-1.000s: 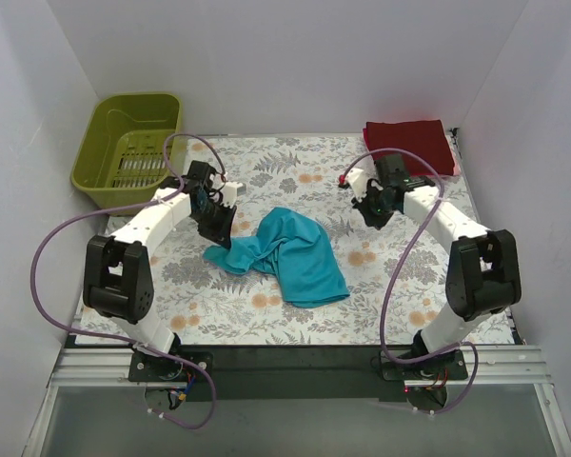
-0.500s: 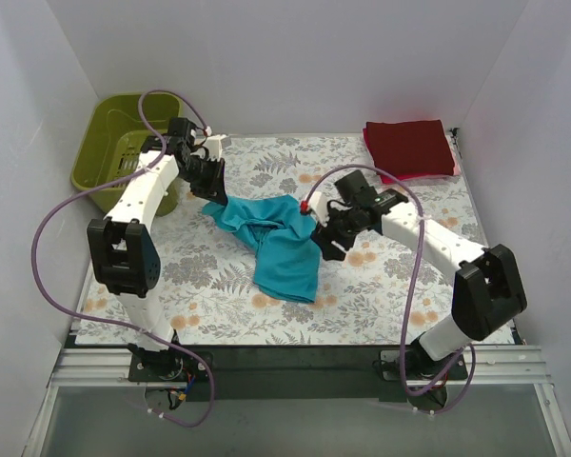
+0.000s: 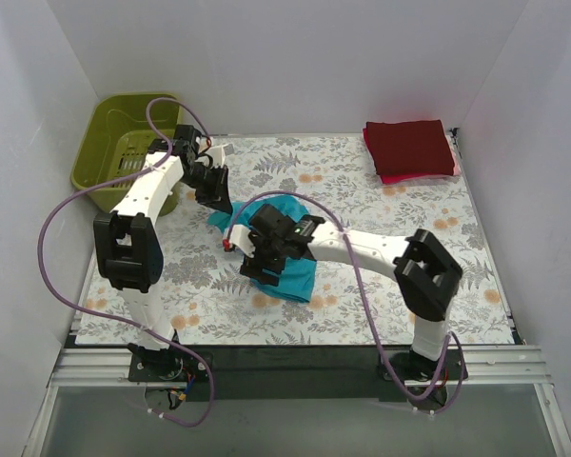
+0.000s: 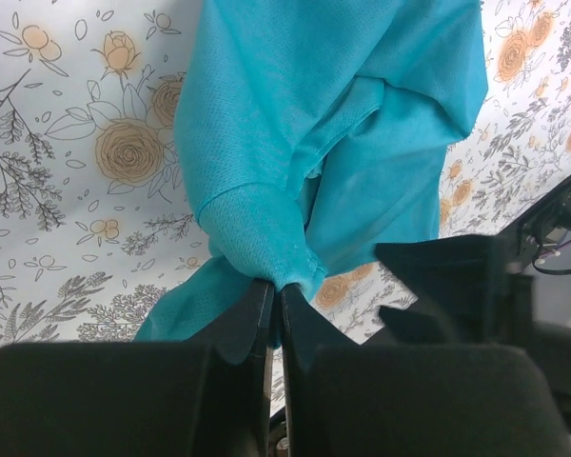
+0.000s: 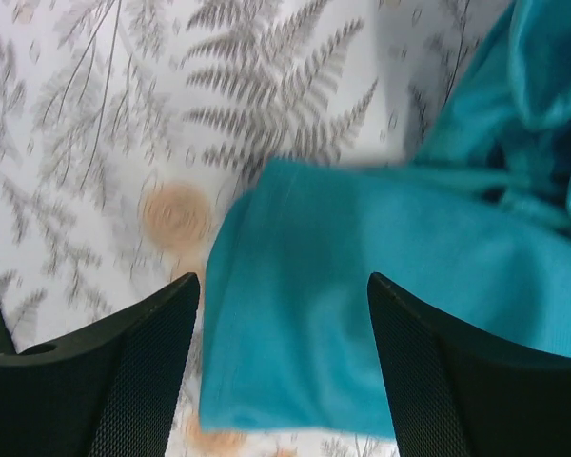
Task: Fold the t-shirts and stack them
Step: Flatten the tshirt out
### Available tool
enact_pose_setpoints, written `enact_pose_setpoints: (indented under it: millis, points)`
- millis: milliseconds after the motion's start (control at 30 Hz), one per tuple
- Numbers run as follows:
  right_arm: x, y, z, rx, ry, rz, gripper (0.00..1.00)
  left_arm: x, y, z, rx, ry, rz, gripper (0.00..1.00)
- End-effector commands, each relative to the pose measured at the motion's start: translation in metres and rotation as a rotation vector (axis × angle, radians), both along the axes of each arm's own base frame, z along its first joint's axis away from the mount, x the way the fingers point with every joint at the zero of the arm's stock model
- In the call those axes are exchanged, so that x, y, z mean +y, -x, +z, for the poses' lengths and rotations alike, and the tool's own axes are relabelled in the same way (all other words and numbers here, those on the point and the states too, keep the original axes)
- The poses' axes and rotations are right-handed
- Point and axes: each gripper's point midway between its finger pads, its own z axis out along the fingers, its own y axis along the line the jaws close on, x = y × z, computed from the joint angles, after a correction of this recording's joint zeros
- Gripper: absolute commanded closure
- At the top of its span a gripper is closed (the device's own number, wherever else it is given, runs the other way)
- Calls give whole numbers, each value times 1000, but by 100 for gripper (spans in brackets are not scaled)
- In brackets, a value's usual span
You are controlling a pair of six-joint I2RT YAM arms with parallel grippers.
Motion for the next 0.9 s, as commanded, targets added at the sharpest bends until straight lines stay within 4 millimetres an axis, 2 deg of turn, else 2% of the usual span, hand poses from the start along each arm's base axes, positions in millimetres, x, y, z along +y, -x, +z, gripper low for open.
enact_pose_setpoints:
  millis: [0, 133, 167, 233, 300, 400, 433, 467, 500, 533, 567, 600, 667, 700, 733, 767, 833, 867]
  points:
    - [39, -22, 2, -70, -44, -101, 22, 6, 6, 7, 11, 23, 39, 100]
    - [55, -16, -11, -36, -61, -129, 21, 13, 8, 7, 18, 26, 60, 100]
    - [58, -11, -22, -23, -45, -122, 21, 15, 8, 6, 17, 23, 68, 100]
    - [58, -8, -37, -8, -16, -134, 22, 17, 6, 8, 12, 23, 74, 100]
    - [49, -14, -53, -25, 33, -174, 24, 19, 4, 7, 14, 18, 80, 100]
    - [40, -29, -49, -95, 35, -214, 36, 22, 3, 7, 10, 12, 78, 100]
    - [35, -30, -51, -104, 43, -216, 52, 23, 3, 5, 12, 8, 79, 100]
    - [31, -33, -50, -120, 46, -223, 61, 23, 3, 6, 8, 8, 78, 100]
    - [29, -36, -43, -134, 33, -223, 70, 23, 3, 4, 11, 7, 75, 100]
    - [26, -37, -41, -136, 31, -226, 90, 23, 1, 3, 15, 10, 74, 100]
    - [23, -39, -35, -129, 16, -224, 98, 22, -1, 5, 9, 12, 74, 100]
    - [23, -41, -14, -146, -26, -224, 99, 22, -1, 5, 12, 12, 71, 100]
    - [17, -43, 9, -140, -79, -202, 99, 22, -4, 7, 4, 14, 68, 100]
    - [13, -41, 38, -141, -142, -188, 99, 22, -3, 8, 4, 15, 62, 100]
    - [9, -41, 53, -137, -178, -171, 99, 22, -3, 8, 2, 15, 58, 100]
    - [-5, -43, 81, -126, -254, -171, 99, 22, -2, 10, -1, 15, 52, 100]
    - [-24, -42, 104, -99, -311, -161, 99, 23, -1, 13, -8, 11, 37, 100]
    - [-44, -44, 122, -79, -363, -165, 99, 23, 0, 16, -16, 11, 32, 100]
